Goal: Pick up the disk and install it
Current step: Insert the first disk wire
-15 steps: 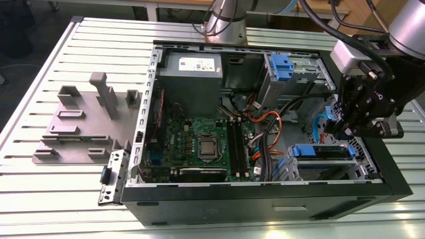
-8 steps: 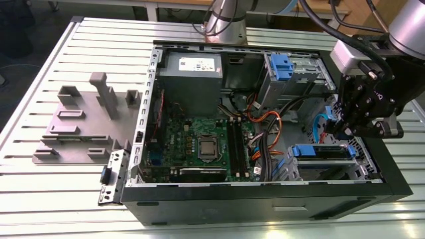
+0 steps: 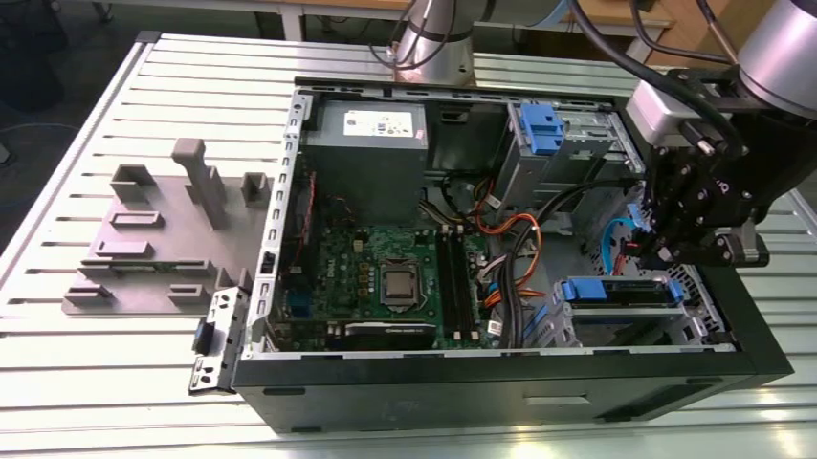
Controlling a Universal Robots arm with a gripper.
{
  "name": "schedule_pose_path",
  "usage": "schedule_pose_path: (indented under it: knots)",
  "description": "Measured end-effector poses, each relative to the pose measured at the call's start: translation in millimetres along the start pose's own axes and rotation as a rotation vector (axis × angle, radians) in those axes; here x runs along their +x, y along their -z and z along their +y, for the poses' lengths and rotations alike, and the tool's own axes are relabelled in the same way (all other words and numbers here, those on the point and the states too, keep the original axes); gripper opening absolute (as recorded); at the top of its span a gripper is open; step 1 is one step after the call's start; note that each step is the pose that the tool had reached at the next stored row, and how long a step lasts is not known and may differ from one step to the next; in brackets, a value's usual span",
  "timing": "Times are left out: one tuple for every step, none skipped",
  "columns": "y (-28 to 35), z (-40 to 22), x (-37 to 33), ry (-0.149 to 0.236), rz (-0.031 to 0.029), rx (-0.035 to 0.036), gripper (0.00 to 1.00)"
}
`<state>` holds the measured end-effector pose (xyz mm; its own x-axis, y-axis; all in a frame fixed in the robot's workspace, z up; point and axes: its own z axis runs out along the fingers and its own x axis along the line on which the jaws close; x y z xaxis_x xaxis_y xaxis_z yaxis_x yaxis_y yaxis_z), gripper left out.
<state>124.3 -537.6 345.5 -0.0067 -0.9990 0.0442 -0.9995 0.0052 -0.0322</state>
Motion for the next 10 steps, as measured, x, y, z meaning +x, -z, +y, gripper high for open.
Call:
schedule_pose_path:
  knots:
    - [-0.3, 0.8, 0.0, 0.0, -0.0001, 0.0045, 0.16]
    - [-0.8, 1.2, 0.0, 0.0, -0.0002, 0.0085, 0.16]
    - [-1.3, 1.3, 0.3, -0.001, -0.0002, 0.0113, 0.16]
    - [-1.7, 1.4, 0.6, -0.001, 0.0001, 0.0137, 0.16]
    - [-2.2, 1.5, 0.8, -0.001, 0.0, 0.0169, 0.16]
    - [-2.6, 1.7, 1.0, -0.001, -0.0001, 0.0212, 0.16]
    - [-2.8, 2.1, 1.0, -0.001, -0.0001, 0.0259, 0.16]
    - [-3.0, 2.9, 1.0, -0.001, -0.0002, 0.0311, 0.16]
    - [-3.2, 4.0, 1.1, -0.001, -0.0001, 0.0366, 0.16]
    - [-3.4, 5.2, 1.1, -0.001, -0.0002, 0.0414, 0.16]
